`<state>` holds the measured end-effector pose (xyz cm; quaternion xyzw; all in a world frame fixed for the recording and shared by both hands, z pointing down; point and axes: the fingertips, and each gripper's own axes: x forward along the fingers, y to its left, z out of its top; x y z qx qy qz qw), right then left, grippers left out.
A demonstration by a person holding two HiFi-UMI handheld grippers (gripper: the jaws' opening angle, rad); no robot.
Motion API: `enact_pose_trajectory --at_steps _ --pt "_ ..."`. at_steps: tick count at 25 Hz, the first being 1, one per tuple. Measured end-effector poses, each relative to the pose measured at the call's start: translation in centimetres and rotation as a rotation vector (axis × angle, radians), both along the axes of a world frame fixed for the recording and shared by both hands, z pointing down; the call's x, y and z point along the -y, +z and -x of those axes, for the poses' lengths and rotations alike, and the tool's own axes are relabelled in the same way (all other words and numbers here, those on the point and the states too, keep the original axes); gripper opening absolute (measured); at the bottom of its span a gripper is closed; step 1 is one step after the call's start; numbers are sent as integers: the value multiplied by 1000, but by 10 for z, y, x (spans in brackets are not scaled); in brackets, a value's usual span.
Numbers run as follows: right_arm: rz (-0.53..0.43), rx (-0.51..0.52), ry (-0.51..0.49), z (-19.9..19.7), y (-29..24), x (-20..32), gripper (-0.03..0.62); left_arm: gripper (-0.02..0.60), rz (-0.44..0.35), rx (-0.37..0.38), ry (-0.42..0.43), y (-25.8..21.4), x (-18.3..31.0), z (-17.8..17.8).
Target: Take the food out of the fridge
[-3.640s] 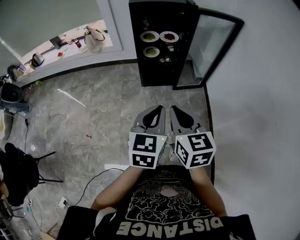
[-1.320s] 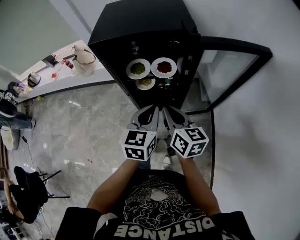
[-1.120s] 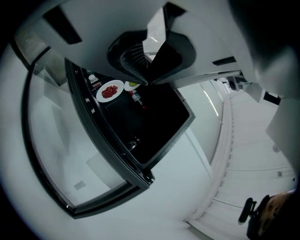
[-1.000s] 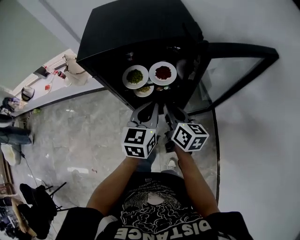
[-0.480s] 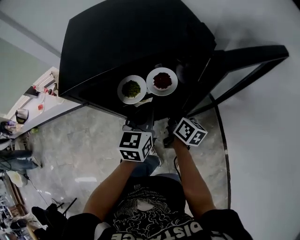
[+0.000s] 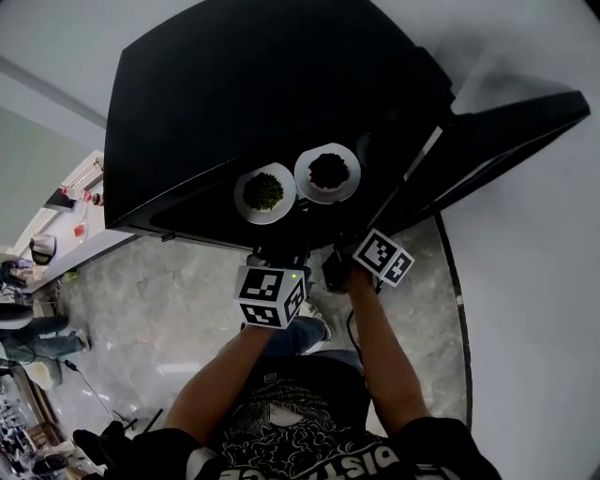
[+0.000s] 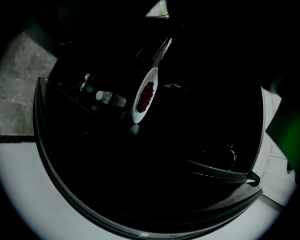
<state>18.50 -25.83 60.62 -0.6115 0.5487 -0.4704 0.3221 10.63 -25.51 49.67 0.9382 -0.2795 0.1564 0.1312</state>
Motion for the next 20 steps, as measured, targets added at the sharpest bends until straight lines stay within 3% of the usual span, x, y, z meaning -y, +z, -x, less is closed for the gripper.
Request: enact_pose_trajectory --at_steps 13,20 --pt "2 205 23 1 16 22 97 0 15 9 -1 5 13 10" --pt "30 267 53 -3 21 22 53 0 10 4 -18 3 18 12"
